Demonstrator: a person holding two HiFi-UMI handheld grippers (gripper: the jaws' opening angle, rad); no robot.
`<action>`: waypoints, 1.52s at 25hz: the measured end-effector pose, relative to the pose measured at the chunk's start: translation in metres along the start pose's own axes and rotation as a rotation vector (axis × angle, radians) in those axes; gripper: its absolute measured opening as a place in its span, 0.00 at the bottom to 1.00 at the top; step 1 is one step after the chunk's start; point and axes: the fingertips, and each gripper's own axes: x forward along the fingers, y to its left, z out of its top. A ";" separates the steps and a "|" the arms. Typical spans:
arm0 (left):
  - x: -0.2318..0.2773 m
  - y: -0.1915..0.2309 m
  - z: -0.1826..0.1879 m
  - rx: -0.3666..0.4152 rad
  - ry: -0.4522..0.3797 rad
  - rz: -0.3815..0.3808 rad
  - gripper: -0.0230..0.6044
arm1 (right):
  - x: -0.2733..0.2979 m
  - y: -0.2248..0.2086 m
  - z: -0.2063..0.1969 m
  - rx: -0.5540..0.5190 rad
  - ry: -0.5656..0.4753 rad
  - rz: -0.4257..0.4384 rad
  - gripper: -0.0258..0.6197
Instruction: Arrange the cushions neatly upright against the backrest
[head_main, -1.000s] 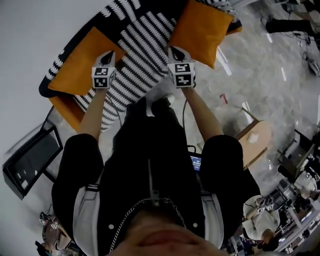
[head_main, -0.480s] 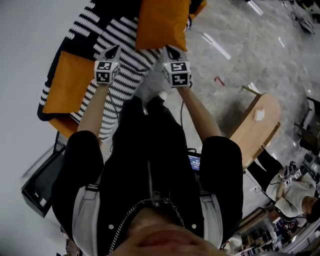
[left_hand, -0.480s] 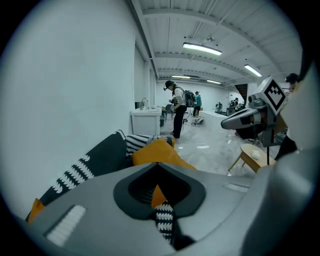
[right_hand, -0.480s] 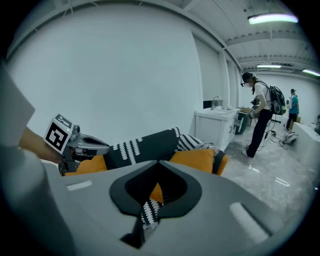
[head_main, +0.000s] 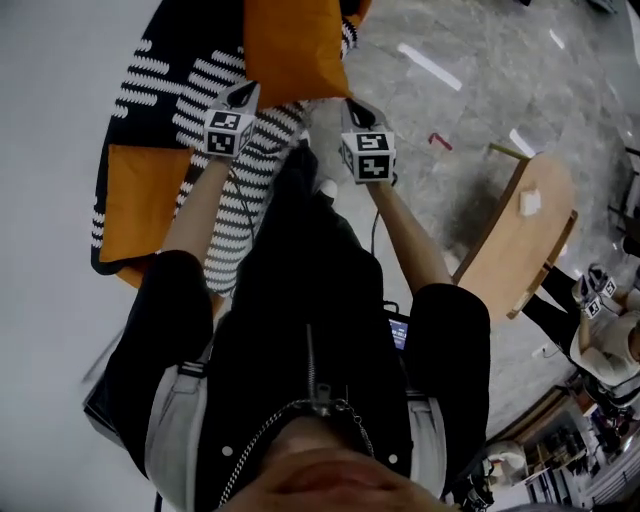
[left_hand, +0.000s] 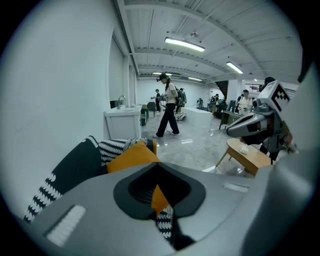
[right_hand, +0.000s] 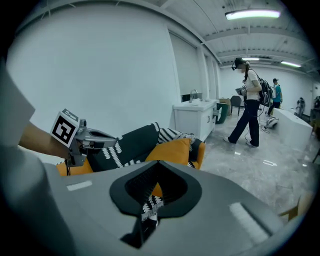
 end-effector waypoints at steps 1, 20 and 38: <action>0.011 0.000 0.004 0.007 0.001 -0.011 0.05 | 0.003 -0.007 -0.001 0.014 0.006 -0.010 0.04; 0.296 0.095 0.074 0.242 0.100 -0.258 0.05 | 0.168 -0.121 0.003 0.305 0.159 -0.197 0.04; 0.523 0.142 0.075 0.217 0.231 -0.362 0.27 | 0.256 -0.173 -0.093 0.655 0.312 -0.394 0.21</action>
